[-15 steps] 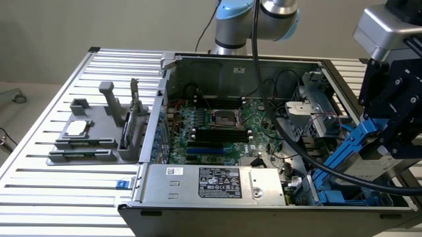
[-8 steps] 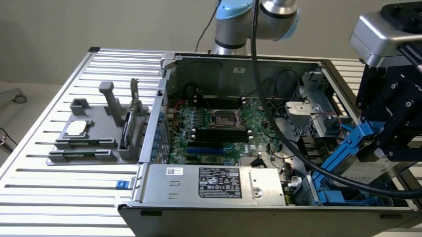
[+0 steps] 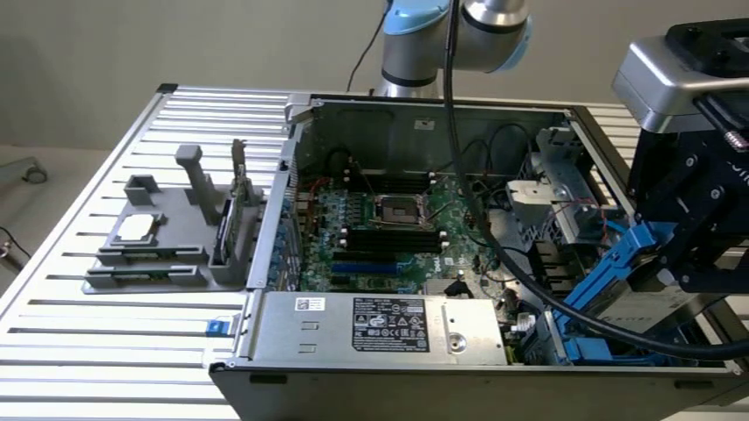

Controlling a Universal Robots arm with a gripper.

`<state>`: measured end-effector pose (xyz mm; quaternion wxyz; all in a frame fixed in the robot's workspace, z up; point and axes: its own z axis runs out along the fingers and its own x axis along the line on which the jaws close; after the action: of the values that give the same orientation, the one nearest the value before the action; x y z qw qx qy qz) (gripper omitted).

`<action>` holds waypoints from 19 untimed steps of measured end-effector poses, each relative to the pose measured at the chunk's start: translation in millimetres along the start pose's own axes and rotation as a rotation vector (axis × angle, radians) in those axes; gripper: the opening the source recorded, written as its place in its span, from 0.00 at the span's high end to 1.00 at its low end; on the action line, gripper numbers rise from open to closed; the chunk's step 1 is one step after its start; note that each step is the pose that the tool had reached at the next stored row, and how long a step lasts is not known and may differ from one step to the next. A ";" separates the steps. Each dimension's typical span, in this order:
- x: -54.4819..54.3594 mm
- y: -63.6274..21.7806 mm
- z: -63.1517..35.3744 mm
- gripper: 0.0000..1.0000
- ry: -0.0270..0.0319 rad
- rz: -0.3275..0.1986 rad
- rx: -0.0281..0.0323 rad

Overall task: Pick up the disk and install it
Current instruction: 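Insert the disk into the insertion slot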

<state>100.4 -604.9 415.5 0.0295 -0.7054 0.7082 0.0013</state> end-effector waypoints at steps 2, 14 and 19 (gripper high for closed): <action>0.0 0.1 1.5 0.67 -0.0064 0.000 -0.0001; 0.1 0.2 6.2 0.66 -0.0248 0.001 0.0000; 0.2 0.3 6.9 0.59 -0.0258 0.001 -0.0001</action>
<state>100.4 -604.9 408.6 0.0386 -0.7050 0.7081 0.0105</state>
